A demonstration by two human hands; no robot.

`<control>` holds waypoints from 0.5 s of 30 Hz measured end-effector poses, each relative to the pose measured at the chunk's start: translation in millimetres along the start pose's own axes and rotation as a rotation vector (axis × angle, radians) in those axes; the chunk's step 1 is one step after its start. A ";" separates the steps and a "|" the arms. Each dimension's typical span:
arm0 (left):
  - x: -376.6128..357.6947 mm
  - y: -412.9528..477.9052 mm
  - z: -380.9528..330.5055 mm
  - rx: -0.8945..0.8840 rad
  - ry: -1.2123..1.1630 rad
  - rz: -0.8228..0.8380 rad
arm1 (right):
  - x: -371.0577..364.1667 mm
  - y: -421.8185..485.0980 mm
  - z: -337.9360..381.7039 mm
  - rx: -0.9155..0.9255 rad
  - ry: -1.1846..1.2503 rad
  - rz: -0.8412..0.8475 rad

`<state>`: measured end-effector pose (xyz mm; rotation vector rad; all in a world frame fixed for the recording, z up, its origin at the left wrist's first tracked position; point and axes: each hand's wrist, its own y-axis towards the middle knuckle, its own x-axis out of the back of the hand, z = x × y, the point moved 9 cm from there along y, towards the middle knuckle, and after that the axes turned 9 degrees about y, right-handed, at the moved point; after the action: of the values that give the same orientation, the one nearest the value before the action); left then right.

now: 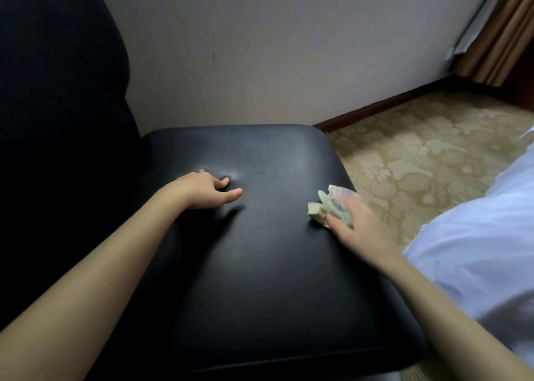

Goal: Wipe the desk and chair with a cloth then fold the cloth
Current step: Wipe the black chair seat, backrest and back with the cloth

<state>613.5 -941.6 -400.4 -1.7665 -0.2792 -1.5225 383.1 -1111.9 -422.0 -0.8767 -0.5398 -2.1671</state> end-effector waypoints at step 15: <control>9.2 16.9 2.5 -0.178 0.049 -0.066 | -27.0 57.3 41.3 0.294 -0.154 0.245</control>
<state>628.1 -954.3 -398.9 -1.8707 -0.1835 -1.6790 457.3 -1111.8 -407.5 -0.8990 -0.7637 -1.7554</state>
